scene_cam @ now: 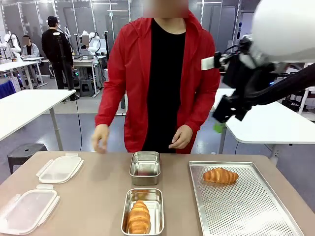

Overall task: Place the bread into the airtight container.
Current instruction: Pick up a Butter Roll and place it into an empty Airtight Container.

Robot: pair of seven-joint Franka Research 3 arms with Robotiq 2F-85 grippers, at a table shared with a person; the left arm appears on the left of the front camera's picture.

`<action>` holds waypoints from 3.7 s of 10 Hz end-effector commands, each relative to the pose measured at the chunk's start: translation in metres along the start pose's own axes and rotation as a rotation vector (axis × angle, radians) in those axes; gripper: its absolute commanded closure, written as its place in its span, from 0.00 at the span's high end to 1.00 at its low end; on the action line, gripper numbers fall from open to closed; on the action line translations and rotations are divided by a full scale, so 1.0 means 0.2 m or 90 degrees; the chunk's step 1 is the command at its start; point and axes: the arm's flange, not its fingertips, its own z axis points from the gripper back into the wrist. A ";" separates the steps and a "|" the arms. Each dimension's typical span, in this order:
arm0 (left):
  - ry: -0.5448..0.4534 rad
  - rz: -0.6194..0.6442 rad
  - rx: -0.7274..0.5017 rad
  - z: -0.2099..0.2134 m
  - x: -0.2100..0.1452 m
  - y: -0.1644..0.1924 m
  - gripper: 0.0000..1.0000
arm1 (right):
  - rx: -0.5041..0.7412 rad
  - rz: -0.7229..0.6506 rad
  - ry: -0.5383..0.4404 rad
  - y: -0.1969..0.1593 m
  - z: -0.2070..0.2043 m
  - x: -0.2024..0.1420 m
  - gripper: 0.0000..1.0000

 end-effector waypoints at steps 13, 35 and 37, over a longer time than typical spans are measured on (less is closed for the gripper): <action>0.001 -0.006 0.000 0.00 0.00 -0.01 1.00 | 0.030 -0.093 -0.315 -0.92 0.17 -1.12 1.00; 0.001 -0.006 0.000 0.00 0.00 -0.01 1.00 | 0.047 -0.098 -0.308 -0.94 0.28 -1.29 1.00; 0.001 -0.006 0.000 0.00 0.00 -0.01 1.00 | 0.038 0.083 -0.225 -0.94 0.30 -0.99 1.00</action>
